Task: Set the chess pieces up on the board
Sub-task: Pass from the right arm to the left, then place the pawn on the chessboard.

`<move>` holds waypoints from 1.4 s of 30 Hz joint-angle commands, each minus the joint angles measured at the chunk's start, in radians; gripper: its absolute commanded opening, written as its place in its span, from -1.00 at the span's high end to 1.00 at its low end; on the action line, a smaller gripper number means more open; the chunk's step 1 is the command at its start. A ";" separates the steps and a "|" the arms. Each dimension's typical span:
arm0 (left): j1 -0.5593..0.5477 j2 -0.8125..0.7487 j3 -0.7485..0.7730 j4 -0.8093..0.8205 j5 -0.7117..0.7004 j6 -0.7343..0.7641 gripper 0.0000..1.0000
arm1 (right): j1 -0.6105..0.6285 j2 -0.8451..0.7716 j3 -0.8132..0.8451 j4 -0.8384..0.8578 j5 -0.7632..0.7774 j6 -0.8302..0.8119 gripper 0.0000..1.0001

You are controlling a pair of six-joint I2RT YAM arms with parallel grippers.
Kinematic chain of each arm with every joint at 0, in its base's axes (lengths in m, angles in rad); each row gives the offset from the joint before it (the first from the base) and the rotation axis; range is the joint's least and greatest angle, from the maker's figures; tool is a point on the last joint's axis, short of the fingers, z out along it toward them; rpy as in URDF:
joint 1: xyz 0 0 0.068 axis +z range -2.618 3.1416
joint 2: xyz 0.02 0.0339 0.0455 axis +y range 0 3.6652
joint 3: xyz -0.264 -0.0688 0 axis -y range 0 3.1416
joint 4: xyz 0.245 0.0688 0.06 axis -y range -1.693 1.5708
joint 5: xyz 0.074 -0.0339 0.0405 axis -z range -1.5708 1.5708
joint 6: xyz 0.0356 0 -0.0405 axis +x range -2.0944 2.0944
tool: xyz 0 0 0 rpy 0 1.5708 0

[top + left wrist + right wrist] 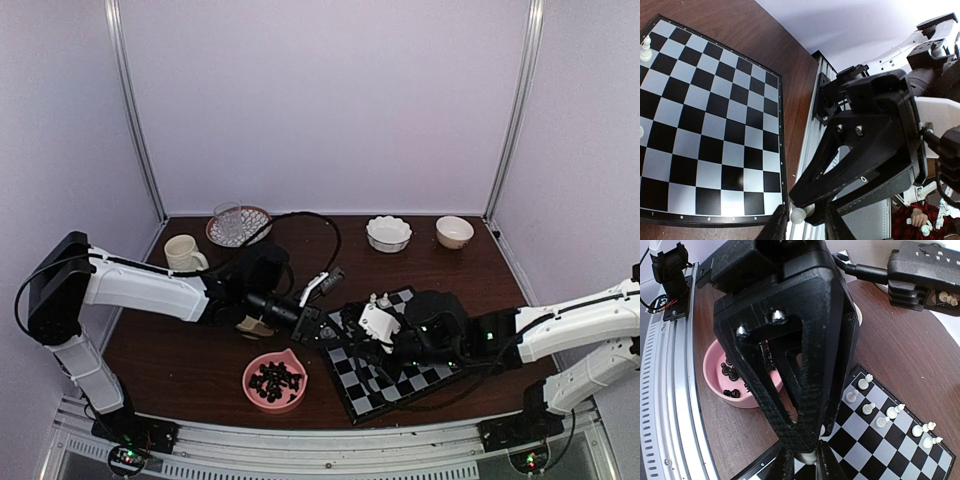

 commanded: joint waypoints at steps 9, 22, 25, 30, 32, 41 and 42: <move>-0.005 0.023 0.040 0.021 0.024 0.008 0.91 | 0.009 -0.021 -0.016 0.031 0.003 -0.004 0.80; -0.007 -0.045 0.046 -0.187 -0.198 0.212 1.00 | 0.004 -0.152 -0.066 0.031 0.091 0.032 0.03; -0.008 -0.075 0.033 -0.204 -0.273 0.260 1.00 | -0.001 -0.216 -0.067 0.000 0.137 0.031 -0.01; -0.029 -0.114 0.021 -0.250 -0.374 0.338 1.00 | -0.037 -0.286 -0.059 -0.035 0.308 0.077 -0.01; -0.051 -0.123 0.018 -0.260 -0.428 0.373 1.00 | -0.045 -0.303 -0.081 -0.010 0.381 0.097 -0.01; -0.123 -0.028 0.060 -0.282 -0.604 0.445 1.00 | -0.057 -0.363 -0.199 0.074 0.578 0.157 0.00; -0.136 -0.007 0.073 -0.289 -0.623 0.455 1.00 | -0.059 -0.372 -0.209 0.080 0.592 0.160 0.00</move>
